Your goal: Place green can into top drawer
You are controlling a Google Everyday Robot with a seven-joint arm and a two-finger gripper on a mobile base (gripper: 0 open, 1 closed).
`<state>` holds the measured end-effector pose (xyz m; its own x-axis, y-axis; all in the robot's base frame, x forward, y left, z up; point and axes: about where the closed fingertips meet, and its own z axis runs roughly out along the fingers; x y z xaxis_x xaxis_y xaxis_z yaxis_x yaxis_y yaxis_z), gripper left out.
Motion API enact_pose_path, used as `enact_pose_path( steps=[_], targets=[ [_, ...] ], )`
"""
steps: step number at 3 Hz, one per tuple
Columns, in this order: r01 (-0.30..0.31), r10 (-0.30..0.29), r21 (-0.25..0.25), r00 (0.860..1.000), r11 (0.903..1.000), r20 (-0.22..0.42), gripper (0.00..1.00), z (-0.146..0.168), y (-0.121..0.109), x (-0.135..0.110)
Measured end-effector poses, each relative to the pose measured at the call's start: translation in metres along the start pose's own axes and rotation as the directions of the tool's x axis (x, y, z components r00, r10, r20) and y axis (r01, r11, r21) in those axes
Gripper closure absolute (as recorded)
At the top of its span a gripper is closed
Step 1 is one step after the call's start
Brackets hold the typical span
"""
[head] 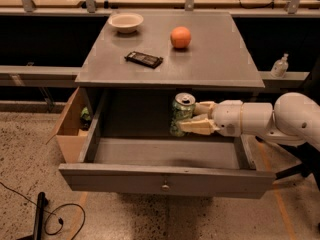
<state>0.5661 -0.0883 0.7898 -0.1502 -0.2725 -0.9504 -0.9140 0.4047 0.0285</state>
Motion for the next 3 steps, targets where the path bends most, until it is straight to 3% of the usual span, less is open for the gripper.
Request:
enact_pose_path(
  steps=[1, 3],
  targets=[
    [0.03, -0.031, -0.076, 0.999, 0.9967, -0.009, 1.0, 0.026, 0.006, 0.021],
    [0.087, -0.093, -0.096, 0.994, 0.9915, -0.055, 1.0, 0.076, 0.003, 0.056]
  ],
)
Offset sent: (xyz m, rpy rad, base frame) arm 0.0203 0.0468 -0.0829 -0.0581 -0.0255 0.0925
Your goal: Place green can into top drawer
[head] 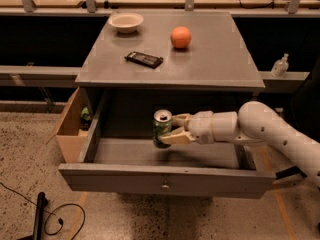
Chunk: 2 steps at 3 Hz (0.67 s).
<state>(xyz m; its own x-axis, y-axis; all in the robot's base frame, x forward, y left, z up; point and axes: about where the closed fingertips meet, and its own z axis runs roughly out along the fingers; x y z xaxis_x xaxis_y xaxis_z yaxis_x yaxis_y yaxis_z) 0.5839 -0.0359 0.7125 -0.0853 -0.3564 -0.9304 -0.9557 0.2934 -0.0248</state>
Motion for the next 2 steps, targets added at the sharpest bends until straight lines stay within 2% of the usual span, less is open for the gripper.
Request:
enact_pose_path(
  steps=[1, 2],
  targets=[
    [0.039, -0.039, -0.014, 0.998, 0.9991, -0.041, 0.84, 0.028, 0.003, 0.015],
    [0.074, -0.074, -0.007, 0.994, 0.9972, -0.084, 0.6, 0.052, 0.009, 0.031]
  ],
)
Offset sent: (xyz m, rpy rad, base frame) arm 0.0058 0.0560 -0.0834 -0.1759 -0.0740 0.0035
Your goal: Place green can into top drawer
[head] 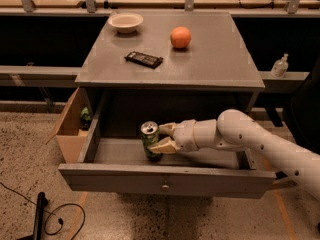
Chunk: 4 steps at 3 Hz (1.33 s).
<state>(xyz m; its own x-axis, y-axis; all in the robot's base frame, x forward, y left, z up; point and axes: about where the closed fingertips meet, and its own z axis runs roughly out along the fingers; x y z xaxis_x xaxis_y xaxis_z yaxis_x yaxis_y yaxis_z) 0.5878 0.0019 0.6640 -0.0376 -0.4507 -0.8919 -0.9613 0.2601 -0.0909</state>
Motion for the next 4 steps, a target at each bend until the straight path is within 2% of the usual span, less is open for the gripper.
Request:
enact_pose_path(
  steps=[1, 2, 3, 4],
  targets=[
    [0.018, -0.017, 0.023, 0.999, 0.9996, -0.029, 0.35, 0.019, 0.004, 0.012],
    [0.021, -0.019, 0.048, 0.999, 0.9986, -0.035, 0.13, 0.021, -0.003, 0.016],
    [0.04, -0.036, 0.077, 0.998, 0.9963, -0.055, 0.0, 0.005, -0.019, 0.012],
    [0.043, -0.035, 0.107, 0.996, 0.9934, -0.083, 0.0, -0.024, -0.034, 0.01]
  ],
)
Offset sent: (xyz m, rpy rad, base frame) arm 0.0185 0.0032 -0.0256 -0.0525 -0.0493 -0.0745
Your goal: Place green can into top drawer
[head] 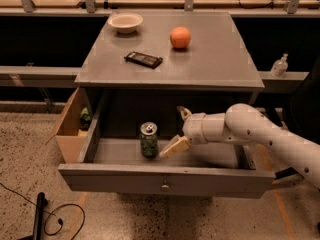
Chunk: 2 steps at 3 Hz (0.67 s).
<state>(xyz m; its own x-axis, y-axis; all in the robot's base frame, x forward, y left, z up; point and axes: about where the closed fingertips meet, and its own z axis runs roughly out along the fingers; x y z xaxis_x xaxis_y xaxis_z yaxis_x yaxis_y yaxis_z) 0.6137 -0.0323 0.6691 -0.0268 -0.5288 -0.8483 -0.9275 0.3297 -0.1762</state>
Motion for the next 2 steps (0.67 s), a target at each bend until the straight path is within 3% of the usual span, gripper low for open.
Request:
enact_pose_path(
  steps=[1, 2],
  targets=[
    [-0.025, 0.025, 0.019, 1.0, 0.9995, -0.008, 0.15, -0.037, -0.016, -0.001],
    [-0.097, 0.097, 0.041, 0.995, 0.9944, 0.023, 0.35, -0.08, -0.024, -0.004]
  ],
)
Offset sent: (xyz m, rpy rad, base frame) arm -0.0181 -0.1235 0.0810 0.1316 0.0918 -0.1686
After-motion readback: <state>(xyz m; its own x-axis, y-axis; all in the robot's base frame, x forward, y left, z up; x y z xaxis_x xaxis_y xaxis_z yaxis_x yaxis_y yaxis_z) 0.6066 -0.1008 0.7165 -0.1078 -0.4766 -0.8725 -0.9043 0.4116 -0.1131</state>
